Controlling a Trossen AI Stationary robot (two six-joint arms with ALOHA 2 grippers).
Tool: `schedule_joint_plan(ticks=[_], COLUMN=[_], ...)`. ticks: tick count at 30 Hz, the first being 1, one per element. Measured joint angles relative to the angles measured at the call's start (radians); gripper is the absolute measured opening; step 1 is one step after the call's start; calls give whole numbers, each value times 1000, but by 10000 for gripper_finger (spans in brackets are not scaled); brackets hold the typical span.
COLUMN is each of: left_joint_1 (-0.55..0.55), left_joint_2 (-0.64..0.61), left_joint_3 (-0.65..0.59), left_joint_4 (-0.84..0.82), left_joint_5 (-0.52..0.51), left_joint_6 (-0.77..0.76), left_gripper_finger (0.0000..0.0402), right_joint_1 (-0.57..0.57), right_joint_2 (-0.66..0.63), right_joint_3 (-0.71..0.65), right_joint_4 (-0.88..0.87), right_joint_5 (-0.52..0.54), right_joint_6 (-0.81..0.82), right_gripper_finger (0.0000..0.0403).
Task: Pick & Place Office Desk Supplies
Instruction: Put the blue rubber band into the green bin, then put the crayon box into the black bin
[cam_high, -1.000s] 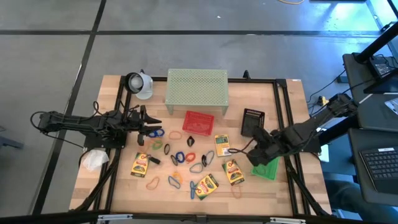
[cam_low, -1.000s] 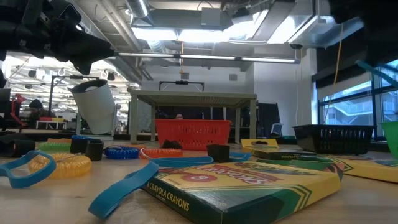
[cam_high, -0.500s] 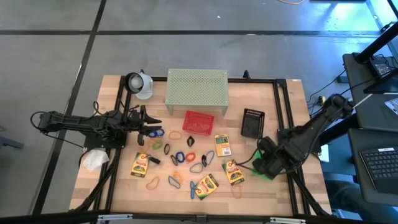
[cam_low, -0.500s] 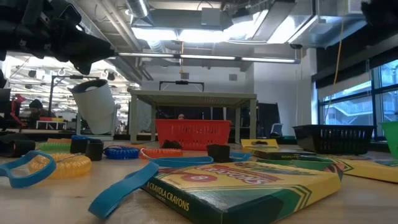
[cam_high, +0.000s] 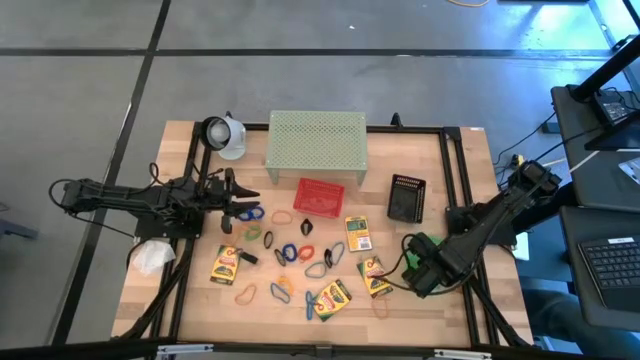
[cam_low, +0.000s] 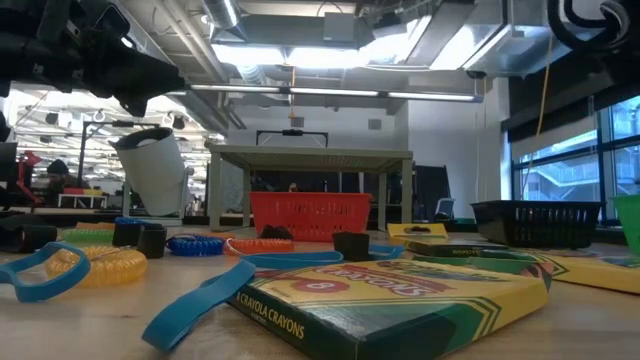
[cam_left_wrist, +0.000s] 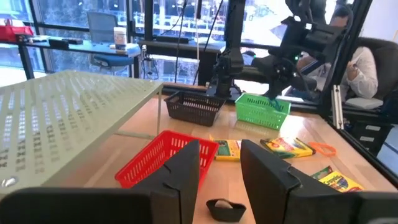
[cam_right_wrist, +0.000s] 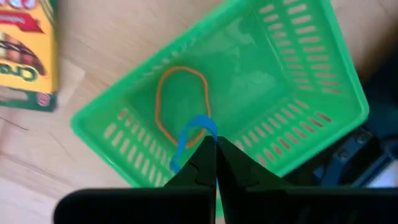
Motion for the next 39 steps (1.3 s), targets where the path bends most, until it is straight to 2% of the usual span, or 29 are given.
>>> schedule_joint_plan(ticks=[12,22,26,31,34,39], left_joint_1=[0,0,0,0,0,0], left_joint_2=[0,0,0,0,0,0], left_joint_3=[0,0,0,0,0,0], left_joint_4=[7,7,6,6,6,8], left_joint_5=[0,0,0,0,1,1], left_joint_6=[19,17,15,16,16,18], left_gripper_finger=[112,112,112,112,112,112], right_joint_1=[-4,-4,-4,-4,-5,-42], right_joint_2=[0,0,0,0,-7,-27], right_joint_3=[0,0,0,0,4,88], right_joint_4=[42,62,61,46,31,16], right_joint_5=[20,2,2,23,99,213], right_joint_6=[1,0,13,32,74,-36], right_gripper_finger=[69,205,241,242,225,185])
